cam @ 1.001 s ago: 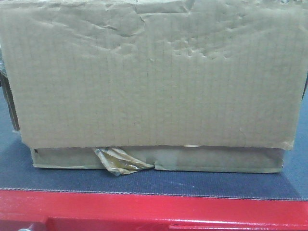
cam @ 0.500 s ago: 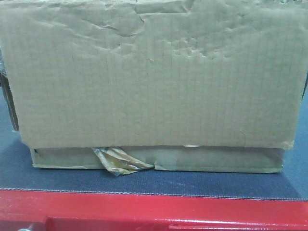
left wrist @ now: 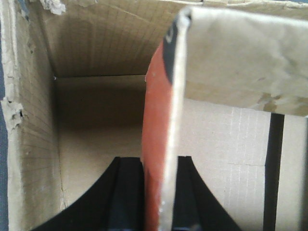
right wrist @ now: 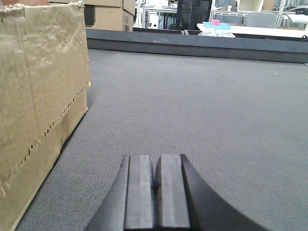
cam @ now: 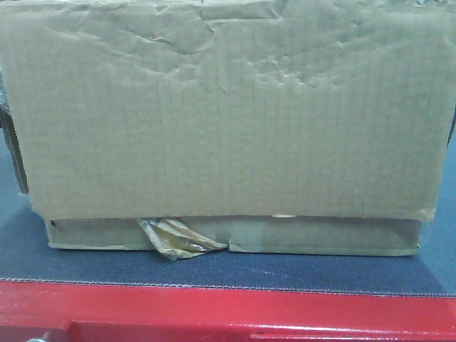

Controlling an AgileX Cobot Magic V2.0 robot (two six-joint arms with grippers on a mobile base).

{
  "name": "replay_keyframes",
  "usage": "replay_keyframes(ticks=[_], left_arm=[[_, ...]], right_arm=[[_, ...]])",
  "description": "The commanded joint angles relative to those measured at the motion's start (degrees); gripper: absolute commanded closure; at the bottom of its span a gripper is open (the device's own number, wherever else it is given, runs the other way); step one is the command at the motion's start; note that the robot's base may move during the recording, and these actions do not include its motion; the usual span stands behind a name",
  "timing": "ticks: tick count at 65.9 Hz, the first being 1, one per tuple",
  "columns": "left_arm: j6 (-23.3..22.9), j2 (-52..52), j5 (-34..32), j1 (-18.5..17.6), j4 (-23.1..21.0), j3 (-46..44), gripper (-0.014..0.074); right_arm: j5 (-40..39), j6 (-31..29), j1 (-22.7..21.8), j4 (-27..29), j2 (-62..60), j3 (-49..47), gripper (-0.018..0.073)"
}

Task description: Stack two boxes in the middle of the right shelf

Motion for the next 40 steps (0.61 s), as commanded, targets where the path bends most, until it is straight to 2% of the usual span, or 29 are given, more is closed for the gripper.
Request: replay_keyframes(ticks=[1, 14, 22, 35, 40], left_arm=[[-0.8, -0.6, -0.9, -0.3, -0.8, -0.4, 0.0471], [-0.8, -0.7, -0.9, -0.3, -0.6, -0.4, -0.0034], [-0.7, -1.4, -0.9, -0.3, -0.6, -0.5, 0.0041], [3.2, -3.9, -0.9, -0.3, -0.6, -4.5, 0.0043], [3.4, -5.5, -0.9, -0.3, 0.0, -5.7, 0.0043]], right_arm=[[-1.5, -0.1, 0.1, 0.1, 0.2, -0.3, 0.0722], [-1.5, -0.1, 0.1, 0.1, 0.2, -0.3, 0.0722], [-1.5, -0.1, 0.1, 0.1, 0.2, -0.3, 0.0722], [-1.5, -0.1, 0.1, 0.1, 0.2, -0.3, 0.0722], [-1.5, -0.1, 0.1, 0.1, 0.2, -0.3, 0.0722]])
